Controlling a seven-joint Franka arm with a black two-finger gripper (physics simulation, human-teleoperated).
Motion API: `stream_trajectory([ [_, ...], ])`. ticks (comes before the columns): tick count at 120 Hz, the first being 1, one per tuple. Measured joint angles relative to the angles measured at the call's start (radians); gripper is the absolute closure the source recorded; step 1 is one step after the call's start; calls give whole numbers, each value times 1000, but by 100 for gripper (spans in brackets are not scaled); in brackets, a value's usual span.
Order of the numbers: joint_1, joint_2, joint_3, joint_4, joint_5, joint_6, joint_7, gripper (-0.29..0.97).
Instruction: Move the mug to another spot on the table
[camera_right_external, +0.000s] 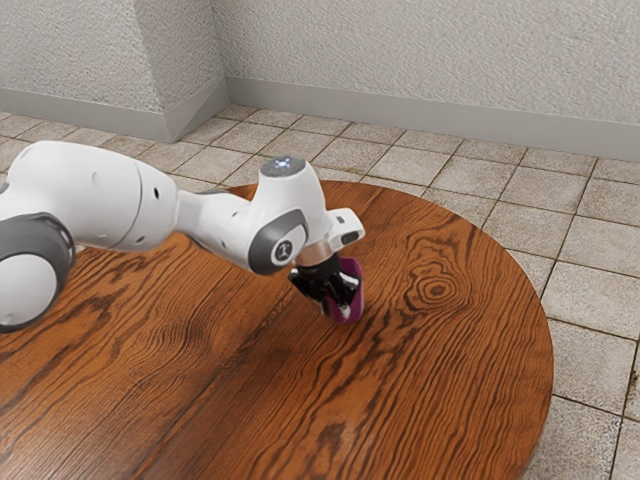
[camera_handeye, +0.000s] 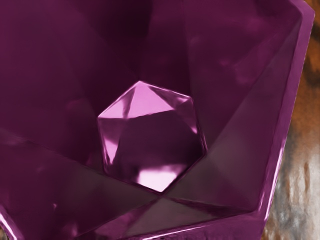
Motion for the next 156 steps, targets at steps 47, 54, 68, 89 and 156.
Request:
stream_trajectory([
  [47,-55,-205,104,-233,50,5,-35,60],
  [54,-56,-225,115,-261,60,5,-41,60],
  [68,-56,-256,125,-302,70,6,-51,60],
  [89,-54,-298,159,-348,91,6,-65,60],
  [156,-45,-304,195,-402,80,7,-56,17],
])
